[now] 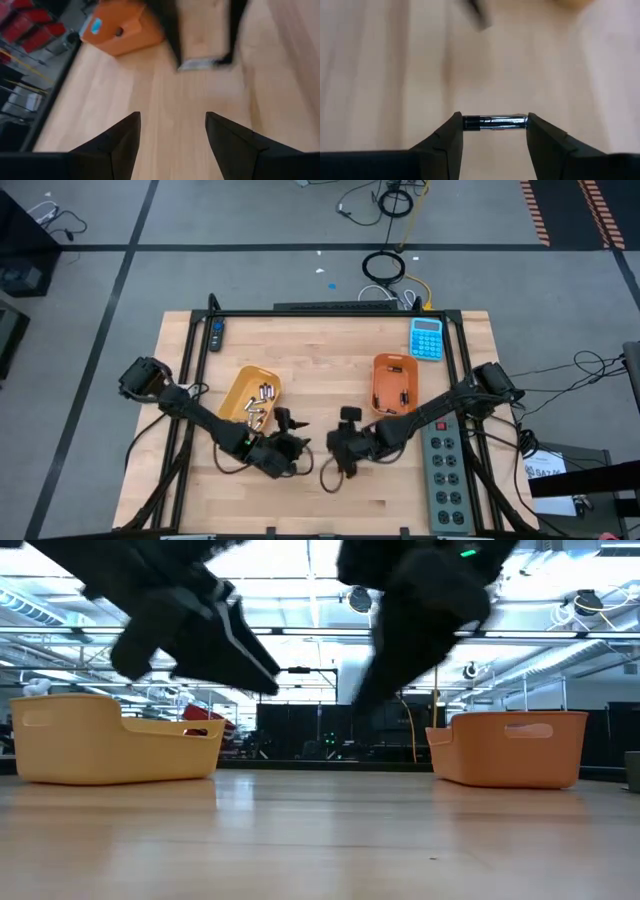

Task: Sort batteries
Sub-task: Put the silver battery into the yellow bin

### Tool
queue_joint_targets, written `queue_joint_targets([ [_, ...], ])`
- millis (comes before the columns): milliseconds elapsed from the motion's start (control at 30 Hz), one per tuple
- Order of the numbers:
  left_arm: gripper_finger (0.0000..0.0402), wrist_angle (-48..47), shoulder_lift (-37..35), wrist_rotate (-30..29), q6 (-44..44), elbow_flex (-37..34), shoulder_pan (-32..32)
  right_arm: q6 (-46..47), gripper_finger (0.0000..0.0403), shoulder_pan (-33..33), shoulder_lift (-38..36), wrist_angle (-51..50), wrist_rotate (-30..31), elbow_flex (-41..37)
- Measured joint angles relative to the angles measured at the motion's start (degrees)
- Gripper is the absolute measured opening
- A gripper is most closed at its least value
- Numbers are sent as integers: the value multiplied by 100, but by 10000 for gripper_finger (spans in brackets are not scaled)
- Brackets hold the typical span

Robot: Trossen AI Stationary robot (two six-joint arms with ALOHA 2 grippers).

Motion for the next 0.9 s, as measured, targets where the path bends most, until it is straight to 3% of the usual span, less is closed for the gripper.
queue_joint_targets([
  [233, 233, -1022, -783, -824, -563, 0, -283, -1230, 158, -672, 7, 1707, -71, 11],
  [433, 233, -2713, -1809, -1352, -1802, 0, -616, -1844, 158, -1233, 118, 3103, -791, 11],
  [667, 233, -4173, -2395, -1731, -2946, -2, -987, -1919, 158, -1752, 392, 4541, -1259, 13],
  [900, 233, -4789, -2757, -2263, -3780, -2, -1331, -1886, 160, -1945, 771, 6291, -1396, 15],
])
